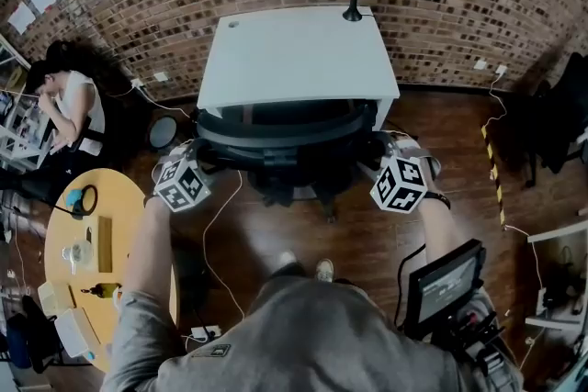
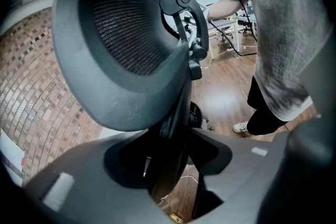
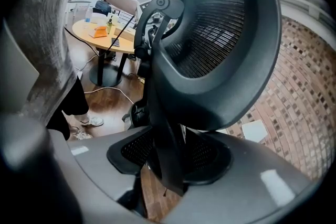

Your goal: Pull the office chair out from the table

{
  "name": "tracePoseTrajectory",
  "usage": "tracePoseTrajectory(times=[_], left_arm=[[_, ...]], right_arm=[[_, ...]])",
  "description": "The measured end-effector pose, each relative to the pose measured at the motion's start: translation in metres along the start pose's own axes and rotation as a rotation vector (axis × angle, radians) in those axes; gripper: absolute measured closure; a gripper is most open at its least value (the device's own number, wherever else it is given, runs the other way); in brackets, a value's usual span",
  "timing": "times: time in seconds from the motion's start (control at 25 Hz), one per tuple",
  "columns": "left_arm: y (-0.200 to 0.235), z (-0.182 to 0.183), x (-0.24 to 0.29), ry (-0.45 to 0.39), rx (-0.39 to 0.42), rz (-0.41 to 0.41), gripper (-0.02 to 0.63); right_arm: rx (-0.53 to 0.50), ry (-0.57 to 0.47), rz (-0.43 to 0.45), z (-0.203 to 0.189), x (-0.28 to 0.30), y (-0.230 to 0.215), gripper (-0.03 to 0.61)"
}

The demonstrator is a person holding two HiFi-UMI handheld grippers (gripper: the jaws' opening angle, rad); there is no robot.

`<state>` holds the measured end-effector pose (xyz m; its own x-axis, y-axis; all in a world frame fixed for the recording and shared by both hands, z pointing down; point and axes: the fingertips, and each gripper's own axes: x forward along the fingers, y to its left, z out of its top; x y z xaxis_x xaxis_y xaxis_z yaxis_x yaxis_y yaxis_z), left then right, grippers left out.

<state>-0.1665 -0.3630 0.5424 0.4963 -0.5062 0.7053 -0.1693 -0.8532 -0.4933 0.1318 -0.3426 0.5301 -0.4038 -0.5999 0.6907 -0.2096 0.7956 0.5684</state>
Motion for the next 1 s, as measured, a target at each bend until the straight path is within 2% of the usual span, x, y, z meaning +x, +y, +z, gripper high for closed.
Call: tracePoseTrajectory(times=[0.6, 1.0], left_arm=[[-0.058, 0.001, -0.042, -0.049, 0.059, -0.01, 0.416], [-0.092, -0.002, -0.072, -0.059, 0.066, -0.017, 0.416]], right_arm=[[0.032, 0.05, -0.002, 0.014, -0.035, 0.058, 0.364], [0.051, 0.063, -0.016, 0.03, -0.059, 0.096, 0.362]])
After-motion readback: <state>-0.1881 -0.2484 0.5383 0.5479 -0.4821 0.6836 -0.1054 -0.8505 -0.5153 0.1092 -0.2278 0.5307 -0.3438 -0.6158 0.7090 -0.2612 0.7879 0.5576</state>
